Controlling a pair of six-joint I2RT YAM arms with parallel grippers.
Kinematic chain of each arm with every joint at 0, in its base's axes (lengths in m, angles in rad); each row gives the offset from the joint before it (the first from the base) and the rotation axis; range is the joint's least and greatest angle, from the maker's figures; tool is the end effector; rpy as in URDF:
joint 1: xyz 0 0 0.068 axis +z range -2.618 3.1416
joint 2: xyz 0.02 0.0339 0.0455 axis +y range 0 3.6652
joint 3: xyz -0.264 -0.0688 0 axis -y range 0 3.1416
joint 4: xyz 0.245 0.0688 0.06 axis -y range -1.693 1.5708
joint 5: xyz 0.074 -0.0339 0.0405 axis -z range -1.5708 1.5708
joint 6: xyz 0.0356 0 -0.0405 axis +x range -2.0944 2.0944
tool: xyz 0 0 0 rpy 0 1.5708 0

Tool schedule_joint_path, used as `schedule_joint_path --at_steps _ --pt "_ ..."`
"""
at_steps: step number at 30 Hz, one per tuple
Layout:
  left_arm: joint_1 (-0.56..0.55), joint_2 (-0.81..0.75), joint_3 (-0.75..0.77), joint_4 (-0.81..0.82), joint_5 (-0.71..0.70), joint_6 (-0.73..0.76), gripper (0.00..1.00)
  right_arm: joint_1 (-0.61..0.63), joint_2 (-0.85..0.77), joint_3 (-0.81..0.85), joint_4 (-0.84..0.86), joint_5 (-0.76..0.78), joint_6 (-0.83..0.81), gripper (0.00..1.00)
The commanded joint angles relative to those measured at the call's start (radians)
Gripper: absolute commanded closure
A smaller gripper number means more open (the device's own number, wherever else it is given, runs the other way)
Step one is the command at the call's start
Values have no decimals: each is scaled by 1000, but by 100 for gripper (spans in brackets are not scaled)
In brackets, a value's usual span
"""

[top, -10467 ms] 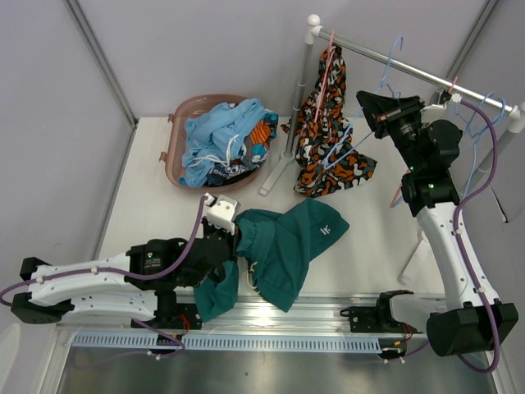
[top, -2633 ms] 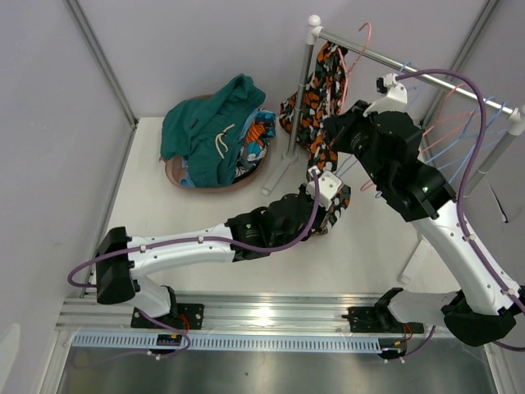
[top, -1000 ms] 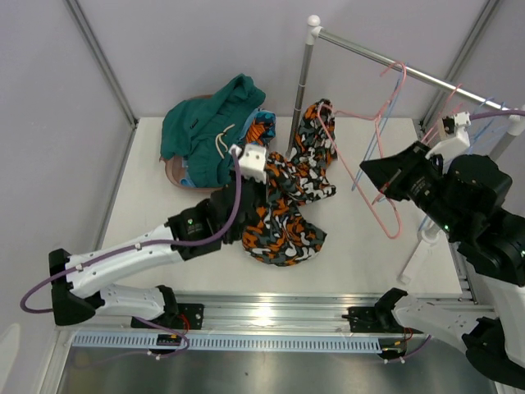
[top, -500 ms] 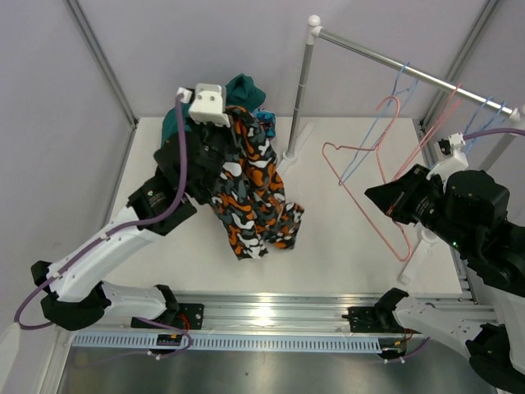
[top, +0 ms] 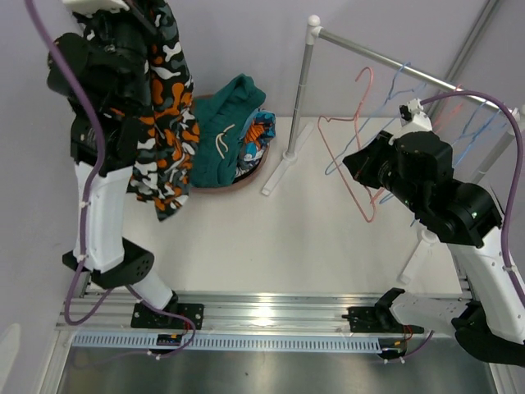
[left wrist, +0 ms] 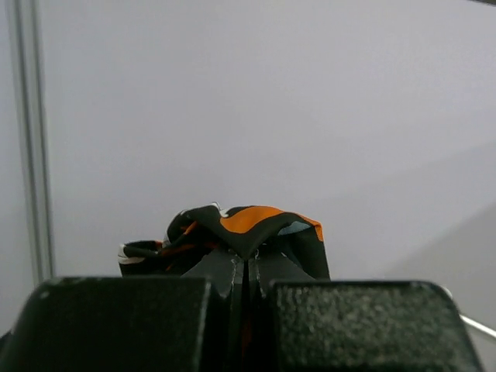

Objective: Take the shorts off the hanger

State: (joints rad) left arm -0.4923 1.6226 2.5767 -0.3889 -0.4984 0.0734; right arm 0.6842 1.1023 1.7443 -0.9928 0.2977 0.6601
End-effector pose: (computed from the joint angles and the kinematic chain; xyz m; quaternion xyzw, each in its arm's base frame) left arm 0.1978 -0.0868 0.6681 -0.0772 0.5088 -0.0603 0.8553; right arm 0.1326 0.0946 0.5067 0.0752 0.8116 0.2576 0.5190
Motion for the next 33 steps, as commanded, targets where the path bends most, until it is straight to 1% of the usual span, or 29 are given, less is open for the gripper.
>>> schedule_joint_path --at_steps 1,3,5,7,9,12,13,15,16,17,18,19,20,21,22,23,24,25,26,27,29,31,32,33 --pt "78 77 -21 121 216 -55 100 -2 -35 -31 94 73 -25 100" --pt "98 123 -7 175 225 -66 100 -3 -32 -35 91 104 -39 100" --pt "133 176 -7 252 283 -107 100 -2 -24 -28 88 142 -68 100" --pt "158 218 3 294 311 -124 100 -6 -16 -26 92 168 -85 100" --pt "176 268 -10 300 330 -148 100 -12 -12 -26 103 173 -102 100" --pt "195 305 -116 321 334 -179 100 -37 -7 -46 140 167 -111 100" --pt "196 324 -210 332 324 -182 100 -46 -4 -51 167 162 -112 100" --pt "199 353 -263 302 287 -201 100 -77 22 -32 186 129 -122 100" --pt "202 365 -307 268 265 -245 84 -84 37 -19 200 126 -126 100" --pt "207 376 -312 228 238 -277 61 -95 72 12 209 124 -134 100" --pt "210 387 -314 129 230 -312 30 -100 92 29 215 124 -148 100" --pt "215 395 -317 78 222 -363 1 -106 109 44 238 124 -157 100" --pt "215 385 -347 46 215 -380 1 -112 144 66 253 129 -165 100" --pt "213 363 -433 39 221 -392 1 -130 162 76 266 126 -175 100" --pt "212 274 -502 74 227 -409 1 -141 178 87 290 120 -178 100" --pt "209 214 -743 125 231 -412 1 -155 197 99 301 115 -180 100" --pt "205 153 -823 234 239 -412 1 -179 230 124 309 91 -178 100" --pt "205 90 -896 287 241 -408 1 -189 246 133 324 84 -175 100" --pt "205 -22 -962 324 247 -403 1 -196 260 144 332 81 -174 100" --pt "205 -68 -1113 356 238 -405 1 -210 283 155 335 80 -172 100" --pt "205 -185 -1205 351 241 -402 1 -222 297 152 353 86 -171 100" --pt "205 -251 -1297 320 247 -408 1 -242 312 132 368 81 -159 100" --pt "204 -286 -1322 317 259 -408 1 -245 315 123 376 78 -149 100" --pt "199 -353 -1346 314 267 -408 1 -250 317 110 381 75 -143 100"
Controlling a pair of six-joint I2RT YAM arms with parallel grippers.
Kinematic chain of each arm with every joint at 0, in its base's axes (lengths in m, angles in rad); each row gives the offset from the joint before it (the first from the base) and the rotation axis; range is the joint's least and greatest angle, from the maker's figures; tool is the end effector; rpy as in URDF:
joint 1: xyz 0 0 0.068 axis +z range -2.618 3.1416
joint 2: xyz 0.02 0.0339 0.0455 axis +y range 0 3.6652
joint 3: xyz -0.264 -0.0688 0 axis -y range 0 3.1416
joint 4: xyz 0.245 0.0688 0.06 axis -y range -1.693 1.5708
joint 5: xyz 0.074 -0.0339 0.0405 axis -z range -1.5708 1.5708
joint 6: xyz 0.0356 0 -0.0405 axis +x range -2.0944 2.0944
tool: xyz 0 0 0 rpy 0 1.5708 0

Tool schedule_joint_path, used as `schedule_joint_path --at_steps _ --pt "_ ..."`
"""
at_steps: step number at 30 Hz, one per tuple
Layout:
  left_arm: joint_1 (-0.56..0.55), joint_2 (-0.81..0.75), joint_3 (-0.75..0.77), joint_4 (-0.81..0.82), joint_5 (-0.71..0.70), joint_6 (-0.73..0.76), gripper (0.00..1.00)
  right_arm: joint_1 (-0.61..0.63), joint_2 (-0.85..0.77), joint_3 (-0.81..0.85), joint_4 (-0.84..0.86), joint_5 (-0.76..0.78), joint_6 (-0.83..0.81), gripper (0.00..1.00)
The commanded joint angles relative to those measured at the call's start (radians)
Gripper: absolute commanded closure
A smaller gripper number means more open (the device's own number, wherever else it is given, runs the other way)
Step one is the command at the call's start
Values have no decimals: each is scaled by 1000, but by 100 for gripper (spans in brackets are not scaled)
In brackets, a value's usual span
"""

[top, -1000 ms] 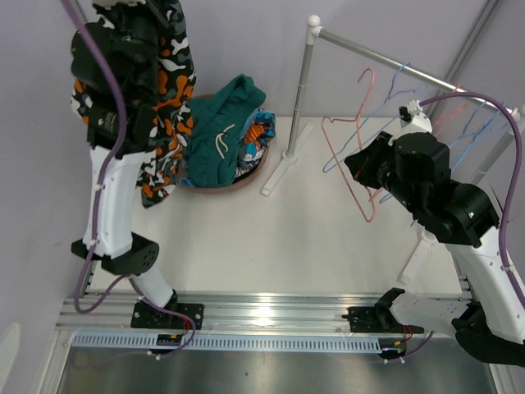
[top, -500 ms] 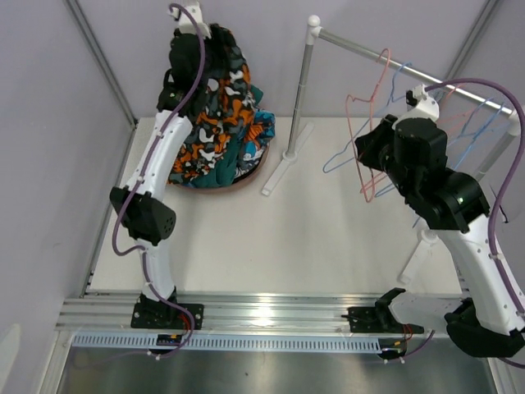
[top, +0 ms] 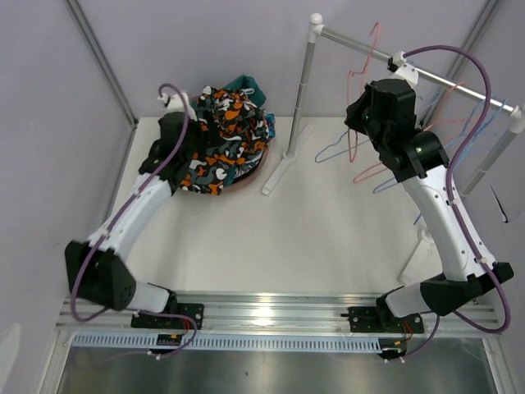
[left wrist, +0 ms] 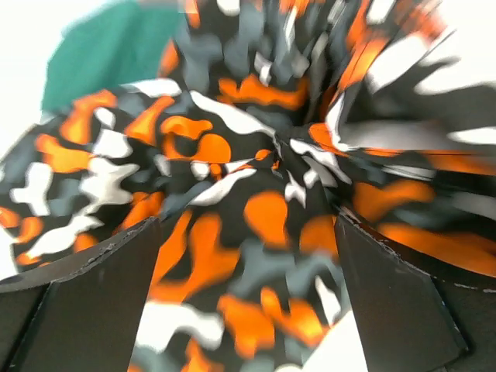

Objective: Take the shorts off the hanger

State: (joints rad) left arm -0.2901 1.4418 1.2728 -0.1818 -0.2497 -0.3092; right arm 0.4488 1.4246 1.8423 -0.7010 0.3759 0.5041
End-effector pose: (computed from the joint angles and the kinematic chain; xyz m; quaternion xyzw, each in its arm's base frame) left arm 0.3279 -0.0887 0.3560 -0.0791 0.8126 -0.0703 0.5732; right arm 0.2615 0.1114 0.4990 0.1338 0.7824 0.1376 0.5925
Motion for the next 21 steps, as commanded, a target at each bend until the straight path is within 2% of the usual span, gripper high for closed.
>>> schedule_joint_path --at_steps 1,5,12,15,17,18,19,21 --pt "-4 -207 -109 110 17 -25 1 -21 -6 -11 96 -11 20 100" --pt "-32 -326 -188 125 -19 5 1 -19 -13 -57 103 -45 59 100" --pt "-44 -348 -112 21 0 -10 1 -10 -53 -89 83 -69 71 100" --pt "-52 -392 -107 10 3 -10 1 -9 -72 -98 75 -75 71 91" --pt "-58 -422 -99 -8 3 -8 1 -9 -81 -98 71 -80 71 70" --pt "-61 -431 -96 -16 3 -2 1 -7 -88 -100 69 -81 71 45" --pt "-61 -438 -89 -25 1 -1 1 -6 -92 -98 67 -78 71 32" --pt "-64 -460 -75 -54 1 7 1 -5 -105 -98 60 -71 70 12"
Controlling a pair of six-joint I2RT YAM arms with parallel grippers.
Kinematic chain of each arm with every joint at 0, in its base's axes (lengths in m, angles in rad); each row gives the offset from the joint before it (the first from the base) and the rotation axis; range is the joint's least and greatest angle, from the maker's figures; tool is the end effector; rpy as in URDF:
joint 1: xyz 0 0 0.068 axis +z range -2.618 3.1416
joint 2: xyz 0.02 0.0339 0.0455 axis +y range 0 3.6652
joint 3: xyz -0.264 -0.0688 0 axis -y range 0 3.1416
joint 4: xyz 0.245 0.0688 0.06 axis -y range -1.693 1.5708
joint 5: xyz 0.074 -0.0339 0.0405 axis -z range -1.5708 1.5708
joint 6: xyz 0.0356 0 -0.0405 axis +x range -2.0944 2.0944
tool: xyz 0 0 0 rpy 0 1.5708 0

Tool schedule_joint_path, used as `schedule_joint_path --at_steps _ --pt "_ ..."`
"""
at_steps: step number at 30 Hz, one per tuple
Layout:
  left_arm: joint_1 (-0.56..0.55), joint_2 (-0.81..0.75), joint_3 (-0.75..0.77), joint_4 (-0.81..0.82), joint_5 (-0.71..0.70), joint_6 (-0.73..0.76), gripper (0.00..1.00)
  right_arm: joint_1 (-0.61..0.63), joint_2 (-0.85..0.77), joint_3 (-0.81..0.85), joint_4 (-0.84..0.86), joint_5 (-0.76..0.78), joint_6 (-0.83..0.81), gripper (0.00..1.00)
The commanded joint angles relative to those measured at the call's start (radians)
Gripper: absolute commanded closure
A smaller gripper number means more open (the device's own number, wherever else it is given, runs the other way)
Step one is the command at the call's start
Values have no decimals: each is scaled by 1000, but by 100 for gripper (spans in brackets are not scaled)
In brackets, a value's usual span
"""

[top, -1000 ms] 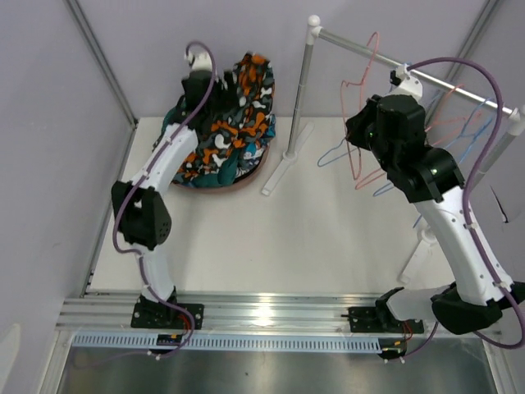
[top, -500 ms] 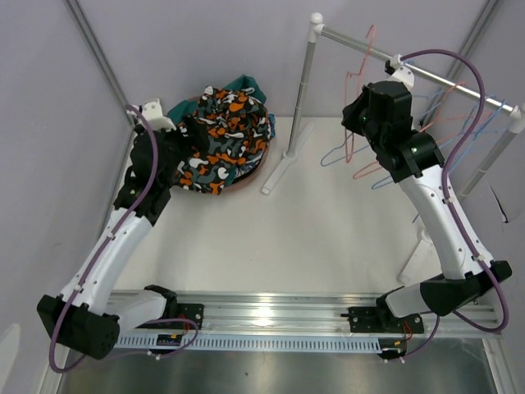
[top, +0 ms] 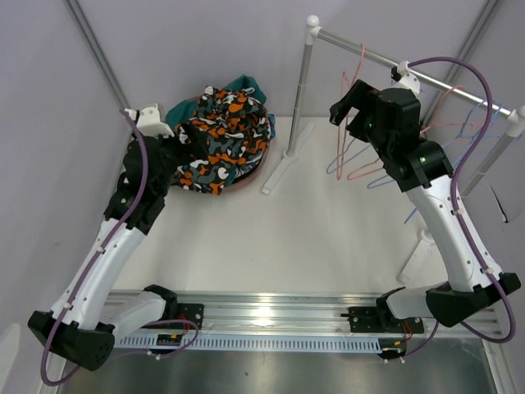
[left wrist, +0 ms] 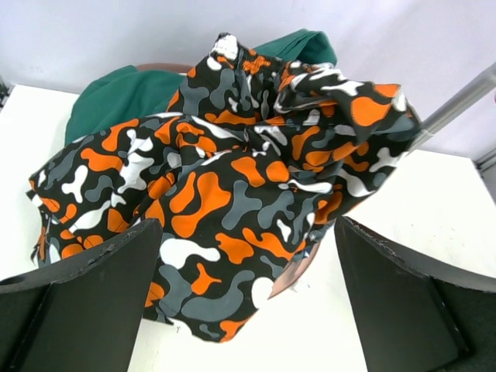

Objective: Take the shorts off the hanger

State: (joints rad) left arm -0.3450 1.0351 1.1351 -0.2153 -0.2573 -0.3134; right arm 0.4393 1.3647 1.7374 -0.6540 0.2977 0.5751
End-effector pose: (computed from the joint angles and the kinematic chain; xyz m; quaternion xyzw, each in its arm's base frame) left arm 0.2202 -0.0695 0.4122 -0.0736 0.7418 -0.1226 0.6552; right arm 0.2543 0.1080 0.4870 0.1426 0.7825 0.1851 0.5771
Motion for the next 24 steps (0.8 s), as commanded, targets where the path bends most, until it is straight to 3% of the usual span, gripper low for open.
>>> schedule_joint_path --at_steps 1,10,15,18,24 --pt "-9 -61 68 -30 9 13 1 4 -50 8 11 15 -7 1" --pt "-12 -158 107 -142 4 39 1 -7 -139 8 -41 23 -12 1" --pt "-14 -225 94 -214 32 40 1 -1 -265 -31 -70 -12 -29 1" --pt "-15 -302 23 -243 61 40 1 6 -435 -205 52 -173 -96 1" --pt "-15 -452 -174 -329 115 31 1 9 -851 -557 155 -262 -201 1"
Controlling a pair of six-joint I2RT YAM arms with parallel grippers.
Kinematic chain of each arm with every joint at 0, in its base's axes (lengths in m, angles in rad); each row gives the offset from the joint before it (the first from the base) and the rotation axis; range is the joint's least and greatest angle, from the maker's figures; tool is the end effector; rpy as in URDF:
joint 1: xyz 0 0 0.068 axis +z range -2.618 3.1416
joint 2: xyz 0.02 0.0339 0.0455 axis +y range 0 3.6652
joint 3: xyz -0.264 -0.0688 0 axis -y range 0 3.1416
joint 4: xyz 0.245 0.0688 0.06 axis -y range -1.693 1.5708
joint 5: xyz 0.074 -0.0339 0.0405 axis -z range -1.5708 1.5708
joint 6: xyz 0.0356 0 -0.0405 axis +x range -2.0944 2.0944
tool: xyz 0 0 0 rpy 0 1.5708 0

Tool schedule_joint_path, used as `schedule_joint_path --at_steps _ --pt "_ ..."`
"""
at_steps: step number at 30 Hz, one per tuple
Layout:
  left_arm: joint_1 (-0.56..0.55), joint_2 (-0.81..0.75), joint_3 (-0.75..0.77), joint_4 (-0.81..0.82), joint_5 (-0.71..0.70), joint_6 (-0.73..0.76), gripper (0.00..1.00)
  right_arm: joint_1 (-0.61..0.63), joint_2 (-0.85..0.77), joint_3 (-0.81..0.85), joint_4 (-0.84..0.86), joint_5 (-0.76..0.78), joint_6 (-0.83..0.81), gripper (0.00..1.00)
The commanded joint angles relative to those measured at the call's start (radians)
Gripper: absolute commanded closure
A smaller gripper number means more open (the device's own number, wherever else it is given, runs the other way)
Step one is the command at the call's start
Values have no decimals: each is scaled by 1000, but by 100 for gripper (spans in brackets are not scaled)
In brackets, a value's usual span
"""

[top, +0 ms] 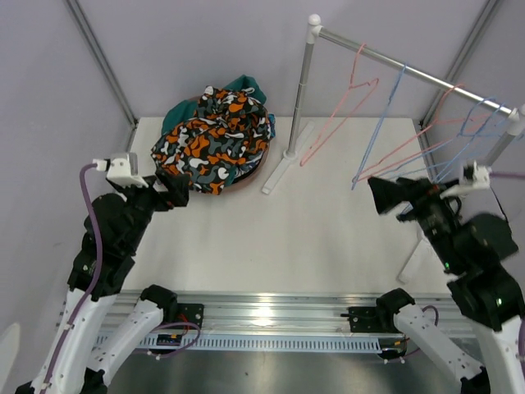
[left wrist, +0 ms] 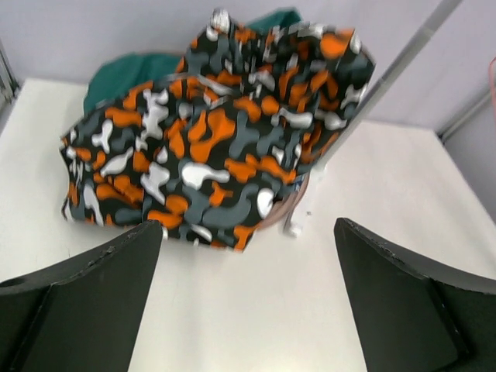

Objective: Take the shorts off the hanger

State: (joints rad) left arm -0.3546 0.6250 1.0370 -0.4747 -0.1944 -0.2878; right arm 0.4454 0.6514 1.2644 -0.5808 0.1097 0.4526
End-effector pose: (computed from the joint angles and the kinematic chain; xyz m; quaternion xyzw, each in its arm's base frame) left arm 0.1103 -0.0335 0.4142 -0.0422 0.7273 -0.1480 0.6688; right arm 0.0786 0.0332 0.4671 0.0419 0.6944 0.2770 0.6628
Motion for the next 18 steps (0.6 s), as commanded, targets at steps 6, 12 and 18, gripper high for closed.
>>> schedule_joint_path --at_steps 6,12,18 --pt "-6 -175 -169 -104 53 18 1 -1 -461 -359 71 -47 -39 0" --pt "-6 -268 -259 -122 26 15 1 -11 -573 -459 -99 51 113 0" --pt "-7 -314 -301 -102 3 26 1 -14 -547 -464 -51 45 43 1"
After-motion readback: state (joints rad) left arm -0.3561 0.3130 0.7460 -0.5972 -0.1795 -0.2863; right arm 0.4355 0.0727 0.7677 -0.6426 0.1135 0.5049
